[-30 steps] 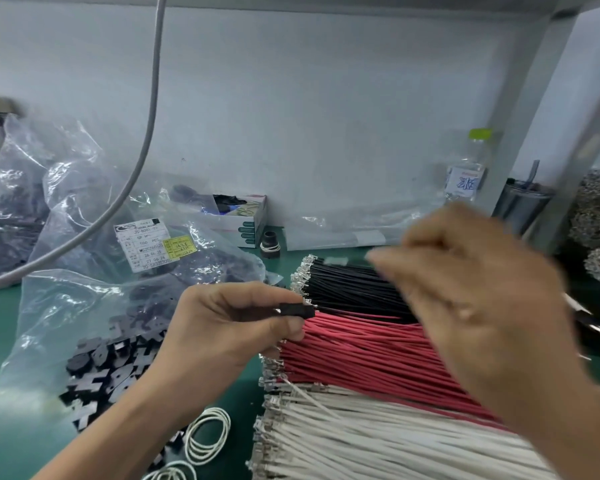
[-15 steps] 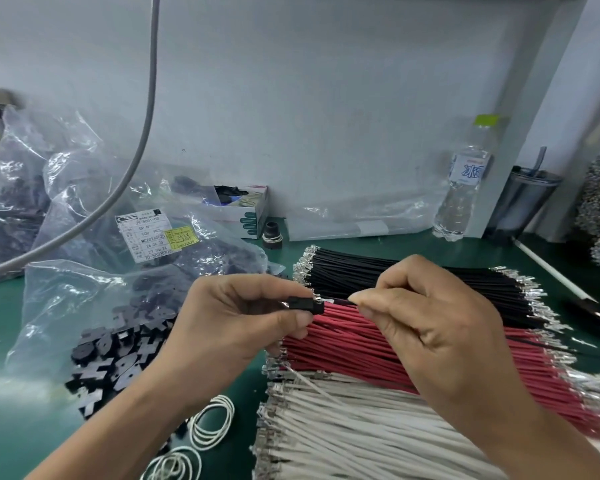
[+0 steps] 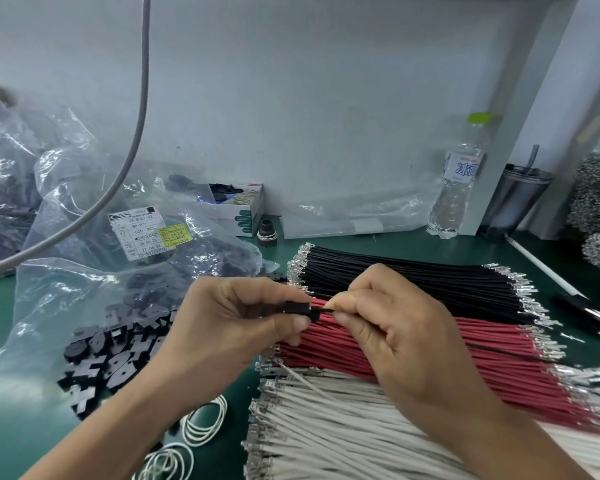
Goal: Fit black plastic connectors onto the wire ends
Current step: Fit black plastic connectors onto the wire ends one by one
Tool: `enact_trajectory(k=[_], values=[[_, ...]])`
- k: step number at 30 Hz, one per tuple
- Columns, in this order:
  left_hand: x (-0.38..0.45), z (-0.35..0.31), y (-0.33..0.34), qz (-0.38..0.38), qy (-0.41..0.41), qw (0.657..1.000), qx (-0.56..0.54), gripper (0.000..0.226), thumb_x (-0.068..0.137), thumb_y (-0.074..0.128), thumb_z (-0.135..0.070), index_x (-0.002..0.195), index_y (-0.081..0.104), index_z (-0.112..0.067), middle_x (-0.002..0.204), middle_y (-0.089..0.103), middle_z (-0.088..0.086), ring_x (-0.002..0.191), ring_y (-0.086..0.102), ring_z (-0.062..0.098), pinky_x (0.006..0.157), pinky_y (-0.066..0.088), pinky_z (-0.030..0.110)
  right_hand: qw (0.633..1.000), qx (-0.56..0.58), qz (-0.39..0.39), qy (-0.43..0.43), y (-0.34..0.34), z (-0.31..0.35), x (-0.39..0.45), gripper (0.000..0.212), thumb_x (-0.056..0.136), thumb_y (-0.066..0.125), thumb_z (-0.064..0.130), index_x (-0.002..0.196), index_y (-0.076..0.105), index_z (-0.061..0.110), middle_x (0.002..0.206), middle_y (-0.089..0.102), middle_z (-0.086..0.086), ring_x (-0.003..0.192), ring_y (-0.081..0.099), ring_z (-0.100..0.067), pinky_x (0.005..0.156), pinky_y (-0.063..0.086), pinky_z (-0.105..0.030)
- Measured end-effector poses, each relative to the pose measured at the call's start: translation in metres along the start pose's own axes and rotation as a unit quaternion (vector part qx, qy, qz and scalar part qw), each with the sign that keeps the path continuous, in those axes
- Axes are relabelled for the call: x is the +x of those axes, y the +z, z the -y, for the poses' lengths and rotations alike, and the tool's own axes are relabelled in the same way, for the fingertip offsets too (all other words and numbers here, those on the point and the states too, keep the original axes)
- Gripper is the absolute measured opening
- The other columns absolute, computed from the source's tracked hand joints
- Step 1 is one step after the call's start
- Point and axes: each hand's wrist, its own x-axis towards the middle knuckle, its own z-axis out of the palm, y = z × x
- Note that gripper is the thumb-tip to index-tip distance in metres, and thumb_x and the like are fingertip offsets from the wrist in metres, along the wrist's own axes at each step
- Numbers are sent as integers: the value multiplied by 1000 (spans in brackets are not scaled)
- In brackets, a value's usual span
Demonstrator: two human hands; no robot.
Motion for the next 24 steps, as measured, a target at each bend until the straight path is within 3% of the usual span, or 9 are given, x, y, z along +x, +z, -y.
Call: enact_trajectory(k=[4, 8, 13, 17, 20, 24], values=[[1, -1, 3, -24, 19, 999, 10, 22, 65, 86, -18, 85, 84, -29, 73, 77, 12, 59, 72, 19, 49, 51, 19, 999, 10, -25, 22, -3, -5, 1, 16, 94, 63, 32, 96, 76, 23, 88, 61, 15, 83, 62, -9, 68, 50, -27], [0, -3, 2, -31, 25, 999, 4, 24, 65, 84, -12, 86, 84, -24, 73, 78, 10, 61, 75, 18, 56, 54, 16, 999, -22, -30, -7, 5, 0, 4, 15, 95, 62, 27, 87, 71, 18, 83, 58, 12, 78, 58, -10, 68, 49, -30], [1, 0, -1, -10, 29, 998, 55, 26, 75, 84, -3, 92, 84, -23, 80, 80, 7, 75, 78, 26, 76, 64, 35, 998, -44, -31, -28, 8, -1, 5, 14, 95, 62, 22, 87, 70, 14, 84, 58, 8, 77, 56, -13, 67, 49, -32], [1, 4, 0, -17, 36, 996, 75, 24, 74, 85, -13, 93, 83, -28, 80, 80, 4, 75, 78, 24, 77, 64, 42, 998, -49, -32, -38, 10, -1, 3, 14, 95, 64, 21, 86, 70, 13, 83, 58, 8, 75, 55, -13, 65, 48, -32], [2, 7, 2, -19, 48, 994, 91, 26, 76, 85, -11, 91, 83, -31, 78, 80, 2, 72, 77, 21, 74, 64, 35, 997, -57, -43, -39, 9, -3, 3, 13, 95, 64, 22, 87, 71, 14, 83, 59, 8, 76, 56, -13, 64, 49, -32], [6, 4, 2, -89, 62, 992, 63, 22, 73, 83, -17, 90, 82, -31, 74, 78, -1, 63, 74, 13, 56, 53, 14, 974, -155, -149, -67, 6, -3, 7, 9, 92, 73, 17, 99, 76, 13, 93, 65, 2, 85, 57, -18, 70, 49, -31]])
